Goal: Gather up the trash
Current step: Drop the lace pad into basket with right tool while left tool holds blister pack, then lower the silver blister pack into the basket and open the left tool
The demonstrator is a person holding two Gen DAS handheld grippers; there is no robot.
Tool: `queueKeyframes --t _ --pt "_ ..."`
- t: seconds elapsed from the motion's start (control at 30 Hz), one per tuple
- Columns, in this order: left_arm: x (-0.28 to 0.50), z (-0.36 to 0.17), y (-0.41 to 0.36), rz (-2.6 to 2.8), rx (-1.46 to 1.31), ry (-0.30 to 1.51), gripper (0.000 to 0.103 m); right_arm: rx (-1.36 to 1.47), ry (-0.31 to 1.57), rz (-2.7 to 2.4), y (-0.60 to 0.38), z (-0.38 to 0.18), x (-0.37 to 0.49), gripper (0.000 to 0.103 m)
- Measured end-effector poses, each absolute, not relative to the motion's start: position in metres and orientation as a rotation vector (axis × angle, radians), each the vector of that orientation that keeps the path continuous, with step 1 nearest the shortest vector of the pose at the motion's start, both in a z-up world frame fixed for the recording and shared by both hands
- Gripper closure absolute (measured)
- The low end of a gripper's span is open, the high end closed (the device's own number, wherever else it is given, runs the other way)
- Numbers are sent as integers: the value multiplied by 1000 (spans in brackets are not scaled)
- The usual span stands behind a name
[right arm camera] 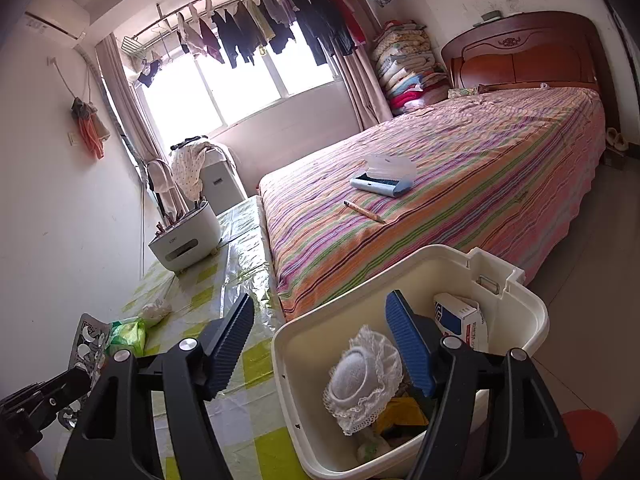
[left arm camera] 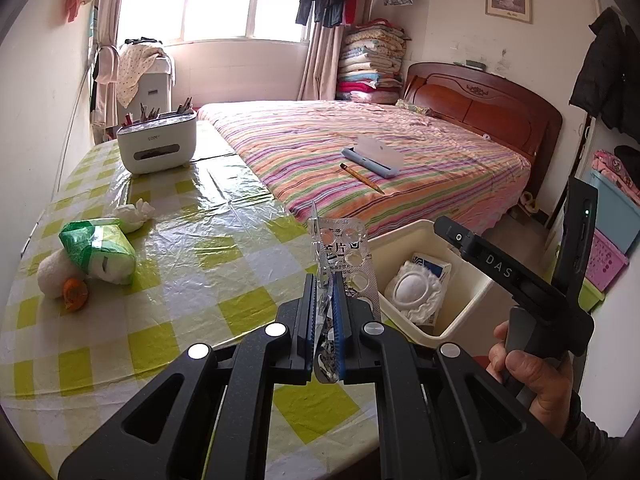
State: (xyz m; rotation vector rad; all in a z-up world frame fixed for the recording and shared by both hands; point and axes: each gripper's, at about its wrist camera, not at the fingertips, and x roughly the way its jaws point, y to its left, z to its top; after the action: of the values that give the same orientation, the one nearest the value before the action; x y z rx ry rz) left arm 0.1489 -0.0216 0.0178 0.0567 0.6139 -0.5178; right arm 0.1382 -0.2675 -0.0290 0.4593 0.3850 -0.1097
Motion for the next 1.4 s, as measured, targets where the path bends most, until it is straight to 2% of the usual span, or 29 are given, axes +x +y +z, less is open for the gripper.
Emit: queueKeyframes --t 0.53,0.8,0.93,1.4 --pt "164 11 -52 -544 68 652 95 539 317 -169 -287 -28 124 33" --pt "175 6 -86 -587 100 670 95 596 271 -191 -300 -28 113 32" --pt "181 3 -103 -606 107 688 95 632 247 -201 -307 -29 107 29" --pt "193 -8 -141 -636 148 702 95 745 169 -200 -326 -32 87 28"
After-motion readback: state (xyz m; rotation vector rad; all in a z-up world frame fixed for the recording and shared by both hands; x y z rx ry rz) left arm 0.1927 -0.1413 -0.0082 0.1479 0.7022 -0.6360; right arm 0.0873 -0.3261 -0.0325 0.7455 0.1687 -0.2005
